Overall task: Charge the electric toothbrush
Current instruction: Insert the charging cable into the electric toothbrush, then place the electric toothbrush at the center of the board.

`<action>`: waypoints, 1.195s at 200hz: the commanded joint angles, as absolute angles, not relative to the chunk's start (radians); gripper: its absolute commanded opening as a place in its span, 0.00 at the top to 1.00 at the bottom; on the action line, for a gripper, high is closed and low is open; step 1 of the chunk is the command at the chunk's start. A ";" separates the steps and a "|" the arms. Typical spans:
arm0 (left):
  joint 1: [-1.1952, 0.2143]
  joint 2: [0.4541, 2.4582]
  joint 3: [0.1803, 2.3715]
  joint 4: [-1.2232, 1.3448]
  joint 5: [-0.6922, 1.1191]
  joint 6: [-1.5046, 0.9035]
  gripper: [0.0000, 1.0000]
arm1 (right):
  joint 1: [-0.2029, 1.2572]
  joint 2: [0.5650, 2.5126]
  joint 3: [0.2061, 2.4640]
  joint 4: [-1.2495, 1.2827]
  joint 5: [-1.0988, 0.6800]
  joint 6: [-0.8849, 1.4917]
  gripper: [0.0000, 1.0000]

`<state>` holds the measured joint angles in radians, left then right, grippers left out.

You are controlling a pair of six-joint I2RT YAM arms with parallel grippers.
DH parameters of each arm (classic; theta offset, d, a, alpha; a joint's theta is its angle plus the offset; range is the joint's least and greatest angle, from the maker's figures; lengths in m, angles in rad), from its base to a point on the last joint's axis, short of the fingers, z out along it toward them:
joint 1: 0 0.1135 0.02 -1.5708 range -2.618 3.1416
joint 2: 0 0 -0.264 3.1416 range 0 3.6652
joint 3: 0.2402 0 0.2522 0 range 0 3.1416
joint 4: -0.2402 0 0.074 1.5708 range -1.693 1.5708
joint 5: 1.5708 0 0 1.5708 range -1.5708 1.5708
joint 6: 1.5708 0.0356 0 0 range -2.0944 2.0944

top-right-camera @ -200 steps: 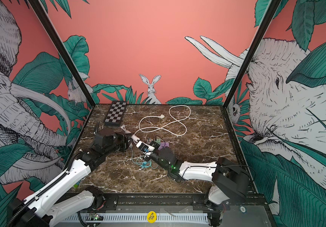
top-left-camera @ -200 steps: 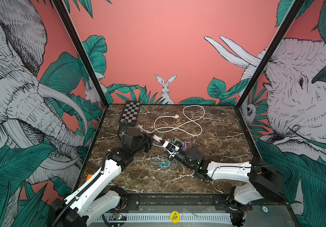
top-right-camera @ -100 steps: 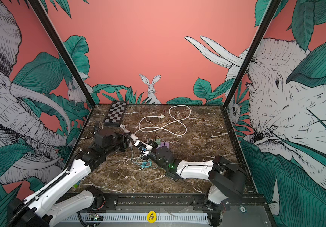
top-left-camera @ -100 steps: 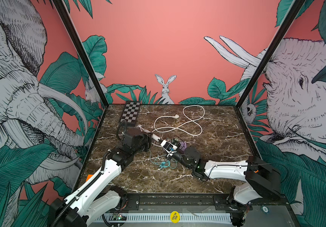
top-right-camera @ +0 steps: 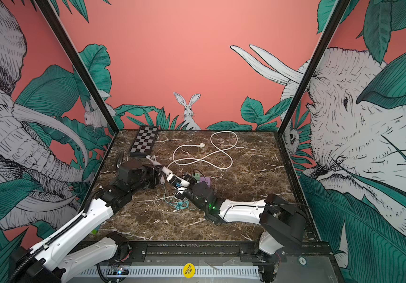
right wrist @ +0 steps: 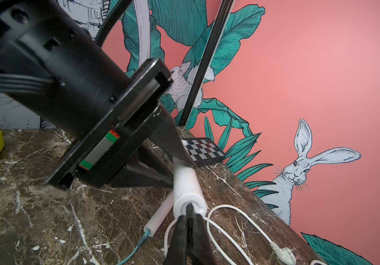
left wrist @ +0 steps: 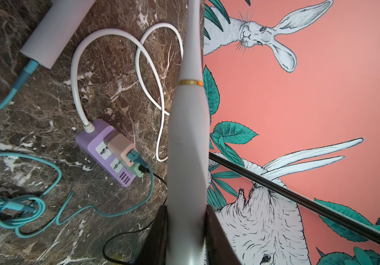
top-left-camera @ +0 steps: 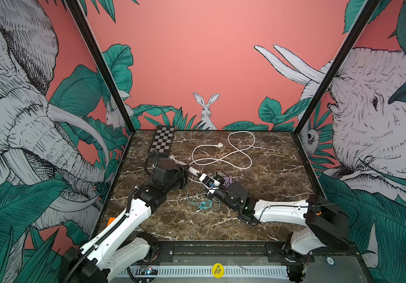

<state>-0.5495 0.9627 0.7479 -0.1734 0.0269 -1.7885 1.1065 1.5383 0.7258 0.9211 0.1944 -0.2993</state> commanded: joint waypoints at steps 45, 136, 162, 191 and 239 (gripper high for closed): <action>-0.599 0.867 0.721 -0.109 0.161 -1.820 1.00 | 1.119 1.502 0.684 0.841 0.187 -0.277 0.99; -0.390 0.870 0.730 -0.373 0.136 -1.565 1.00 | 1.328 1.152 0.484 0.712 0.205 -0.230 0.34; -0.350 0.859 0.635 -0.427 0.090 -1.431 1.00 | 1.351 0.967 0.475 0.541 0.207 -0.163 0.01; -0.330 0.840 0.473 -0.360 0.079 -1.338 1.00 | 1.351 0.769 0.474 0.362 0.301 -0.132 0.01; -0.328 0.827 0.325 -0.252 0.047 -1.215 1.00 | 1.350 0.667 0.487 0.244 0.439 -0.127 0.01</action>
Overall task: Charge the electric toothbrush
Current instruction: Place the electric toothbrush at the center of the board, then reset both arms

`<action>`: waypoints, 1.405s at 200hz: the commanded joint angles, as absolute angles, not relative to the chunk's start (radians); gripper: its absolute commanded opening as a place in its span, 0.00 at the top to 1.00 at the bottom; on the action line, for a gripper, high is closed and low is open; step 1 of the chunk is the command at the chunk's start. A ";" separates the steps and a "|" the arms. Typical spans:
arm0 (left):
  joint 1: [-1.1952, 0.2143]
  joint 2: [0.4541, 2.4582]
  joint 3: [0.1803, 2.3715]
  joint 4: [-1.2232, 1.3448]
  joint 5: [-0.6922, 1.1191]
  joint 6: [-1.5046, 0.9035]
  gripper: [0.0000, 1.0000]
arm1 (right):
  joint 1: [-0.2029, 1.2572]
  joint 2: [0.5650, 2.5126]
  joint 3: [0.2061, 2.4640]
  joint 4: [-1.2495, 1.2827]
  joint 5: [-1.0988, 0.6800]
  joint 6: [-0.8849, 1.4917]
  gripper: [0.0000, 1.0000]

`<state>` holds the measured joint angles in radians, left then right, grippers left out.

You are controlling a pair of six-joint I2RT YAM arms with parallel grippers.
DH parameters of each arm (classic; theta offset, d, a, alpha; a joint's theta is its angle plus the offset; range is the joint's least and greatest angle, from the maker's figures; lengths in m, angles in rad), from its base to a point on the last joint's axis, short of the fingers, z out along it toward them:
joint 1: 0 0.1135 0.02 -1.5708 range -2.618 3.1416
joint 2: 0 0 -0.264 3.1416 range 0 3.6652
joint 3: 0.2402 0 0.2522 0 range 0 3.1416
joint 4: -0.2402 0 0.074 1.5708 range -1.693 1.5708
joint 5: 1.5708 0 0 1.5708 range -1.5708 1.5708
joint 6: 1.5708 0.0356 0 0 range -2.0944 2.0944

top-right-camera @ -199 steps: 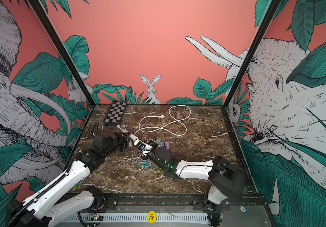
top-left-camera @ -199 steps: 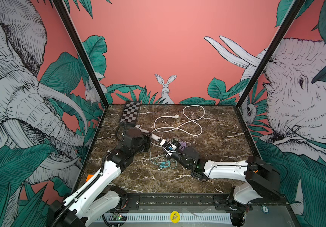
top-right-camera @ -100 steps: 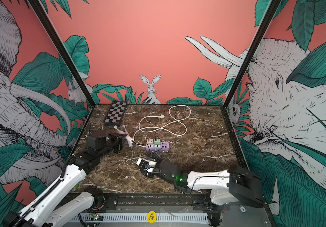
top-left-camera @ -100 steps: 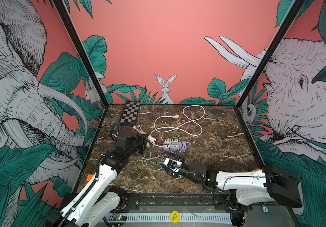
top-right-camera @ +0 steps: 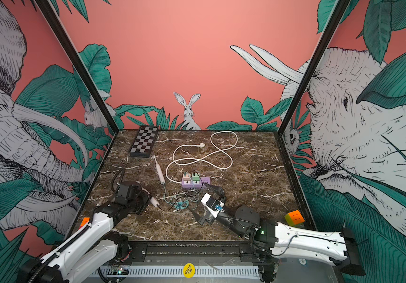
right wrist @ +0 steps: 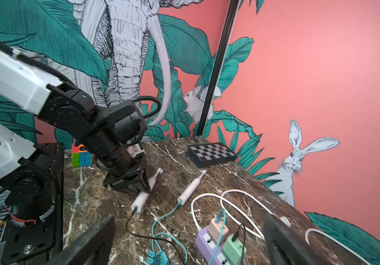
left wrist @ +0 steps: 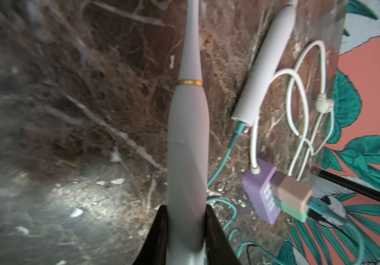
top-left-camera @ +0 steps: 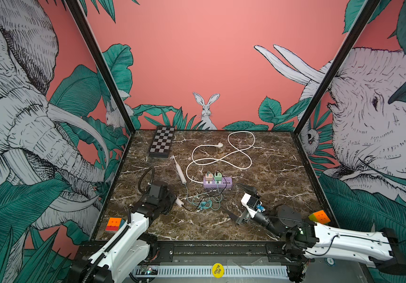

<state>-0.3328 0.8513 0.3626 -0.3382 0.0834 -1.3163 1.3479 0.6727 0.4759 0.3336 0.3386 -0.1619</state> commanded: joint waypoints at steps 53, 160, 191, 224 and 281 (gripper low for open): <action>-0.327 0.919 0.247 -0.102 0.056 -1.180 1.00 | 1.347 0.751 0.552 0.146 0.544 -0.012 0.01; -0.326 0.850 0.497 -0.403 -0.174 -0.890 0.01 | 1.036 0.703 0.594 -0.119 0.822 0.254 0.01; -0.325 0.836 0.621 -0.462 -0.424 -0.630 0.01 | 0.698 0.758 0.580 0.001 0.796 0.098 0.01; -0.324 0.883 0.614 -0.275 -0.607 -0.414 0.01 | 0.256 1.003 0.581 0.142 0.639 0.163 0.01; -0.147 1.116 0.470 0.279 -0.511 -0.161 0.01 | 0.161 1.372 0.484 0.612 0.575 -0.003 0.01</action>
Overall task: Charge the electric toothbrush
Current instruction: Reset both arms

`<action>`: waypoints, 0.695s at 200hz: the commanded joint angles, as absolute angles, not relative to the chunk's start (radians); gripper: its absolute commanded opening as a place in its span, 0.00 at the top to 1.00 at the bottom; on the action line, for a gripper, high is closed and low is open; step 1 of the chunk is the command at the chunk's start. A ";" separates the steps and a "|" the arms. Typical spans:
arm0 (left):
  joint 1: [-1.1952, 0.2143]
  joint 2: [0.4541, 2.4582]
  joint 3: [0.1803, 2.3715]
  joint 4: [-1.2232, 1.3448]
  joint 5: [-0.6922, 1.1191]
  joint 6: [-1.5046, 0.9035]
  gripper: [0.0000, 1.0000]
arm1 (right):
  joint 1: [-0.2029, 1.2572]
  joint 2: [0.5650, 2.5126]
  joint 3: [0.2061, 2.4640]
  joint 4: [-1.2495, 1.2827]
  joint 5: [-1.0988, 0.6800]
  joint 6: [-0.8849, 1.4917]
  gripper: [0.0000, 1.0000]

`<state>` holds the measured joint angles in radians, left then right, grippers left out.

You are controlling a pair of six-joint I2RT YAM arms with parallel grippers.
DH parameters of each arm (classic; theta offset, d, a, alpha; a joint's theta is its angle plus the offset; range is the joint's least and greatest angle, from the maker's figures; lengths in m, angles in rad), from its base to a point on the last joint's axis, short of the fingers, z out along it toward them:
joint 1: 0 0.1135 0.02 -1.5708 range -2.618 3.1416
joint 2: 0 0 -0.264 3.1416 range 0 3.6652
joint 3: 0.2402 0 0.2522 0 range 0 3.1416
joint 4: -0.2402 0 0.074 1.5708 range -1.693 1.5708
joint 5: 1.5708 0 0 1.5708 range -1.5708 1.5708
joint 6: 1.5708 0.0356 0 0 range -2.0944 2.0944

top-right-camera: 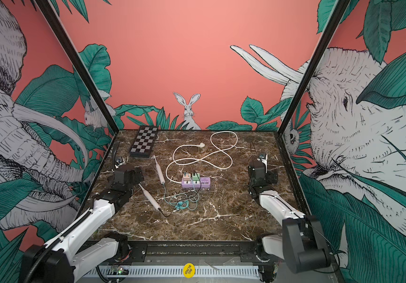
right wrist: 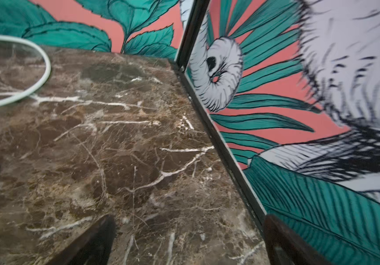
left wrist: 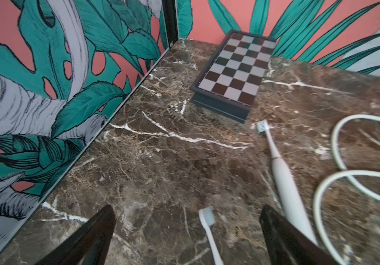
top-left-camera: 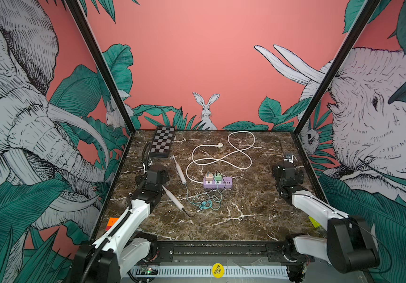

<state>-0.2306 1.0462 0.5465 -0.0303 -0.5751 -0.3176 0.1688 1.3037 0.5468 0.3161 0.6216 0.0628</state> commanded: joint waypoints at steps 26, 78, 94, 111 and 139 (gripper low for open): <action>-0.105 1.233 0.389 0.605 -0.369 0.027 0.01 | 0.137 1.474 0.443 0.737 0.523 0.023 0.01; -0.059 1.542 0.400 0.882 -0.220 0.069 0.01 | 0.062 1.539 0.382 0.898 0.277 0.018 0.01; -0.073 1.542 0.411 0.849 -0.222 0.079 0.01 | 0.058 1.524 0.392 0.853 0.276 0.025 0.01; -0.074 1.567 0.397 0.926 -0.227 0.092 0.01 | 0.057 1.542 0.385 0.905 0.271 0.020 0.01; -0.073 1.556 0.393 0.919 -0.224 0.087 0.01 | 0.057 1.534 0.385 0.885 0.272 0.023 0.01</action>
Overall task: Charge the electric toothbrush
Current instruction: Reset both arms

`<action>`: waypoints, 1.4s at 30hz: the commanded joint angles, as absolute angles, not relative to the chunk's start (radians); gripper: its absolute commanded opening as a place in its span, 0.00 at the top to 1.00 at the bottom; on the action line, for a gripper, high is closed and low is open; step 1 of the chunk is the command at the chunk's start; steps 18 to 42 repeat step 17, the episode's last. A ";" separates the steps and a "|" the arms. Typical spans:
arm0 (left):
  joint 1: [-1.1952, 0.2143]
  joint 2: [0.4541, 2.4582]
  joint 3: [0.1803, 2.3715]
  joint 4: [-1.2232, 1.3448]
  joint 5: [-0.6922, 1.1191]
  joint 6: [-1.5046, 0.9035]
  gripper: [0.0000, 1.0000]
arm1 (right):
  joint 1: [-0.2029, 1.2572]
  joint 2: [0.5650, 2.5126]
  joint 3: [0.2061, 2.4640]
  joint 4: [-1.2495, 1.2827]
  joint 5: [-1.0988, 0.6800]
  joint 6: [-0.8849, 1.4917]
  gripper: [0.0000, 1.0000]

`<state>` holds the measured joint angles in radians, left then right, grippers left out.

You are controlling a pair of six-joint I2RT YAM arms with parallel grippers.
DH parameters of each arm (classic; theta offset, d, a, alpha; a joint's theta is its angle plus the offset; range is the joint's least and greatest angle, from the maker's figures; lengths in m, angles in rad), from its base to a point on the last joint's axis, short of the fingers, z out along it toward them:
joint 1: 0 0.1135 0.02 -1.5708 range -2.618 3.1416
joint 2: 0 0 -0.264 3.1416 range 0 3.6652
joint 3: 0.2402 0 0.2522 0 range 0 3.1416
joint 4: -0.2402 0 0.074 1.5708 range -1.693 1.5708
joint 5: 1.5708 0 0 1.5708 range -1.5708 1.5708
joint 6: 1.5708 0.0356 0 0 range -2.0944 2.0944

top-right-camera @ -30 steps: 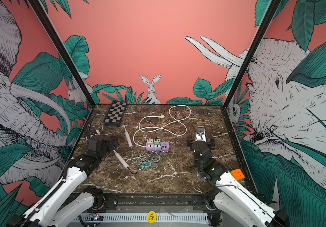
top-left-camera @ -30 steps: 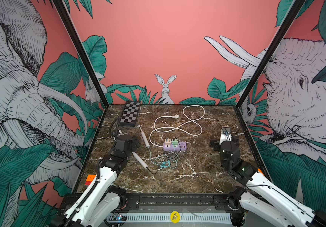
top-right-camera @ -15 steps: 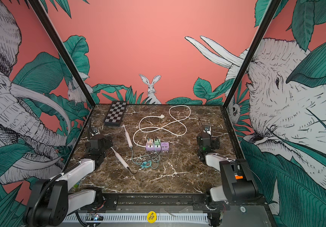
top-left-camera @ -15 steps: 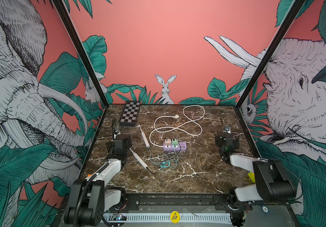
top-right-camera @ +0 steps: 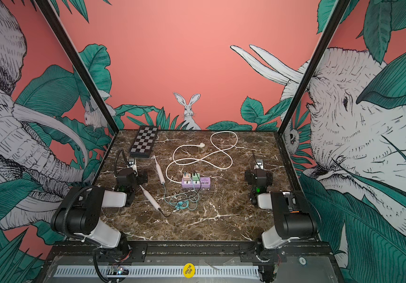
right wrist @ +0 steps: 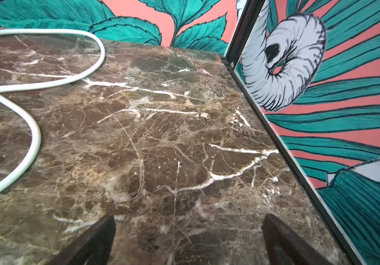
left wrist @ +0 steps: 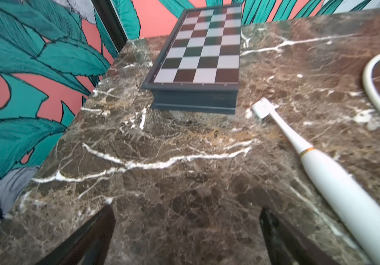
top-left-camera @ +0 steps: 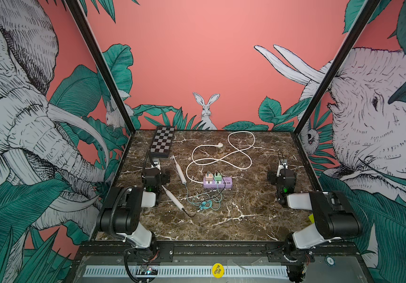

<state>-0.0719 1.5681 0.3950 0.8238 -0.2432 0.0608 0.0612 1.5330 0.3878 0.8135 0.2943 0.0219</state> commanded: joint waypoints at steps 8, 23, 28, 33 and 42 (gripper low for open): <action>-0.073 1.547 0.401 0.885 -0.218 0.086 0.01 | 0.058 1.528 0.385 0.874 0.275 0.023 0.01; -0.073 1.546 0.406 0.872 -0.200 0.091 0.01 | 0.058 1.527 0.387 0.870 0.273 0.022 0.02; -0.073 1.546 0.406 0.872 -0.200 0.091 0.01 | 0.058 1.527 0.387 0.870 0.273 0.022 0.02; -0.073 1.546 0.406 0.872 -0.200 0.091 0.01 | 0.058 1.527 0.387 0.870 0.273 0.022 0.02; -0.073 1.546 0.406 0.872 -0.200 0.091 0.01 | 0.058 1.527 0.387 0.870 0.273 0.022 0.02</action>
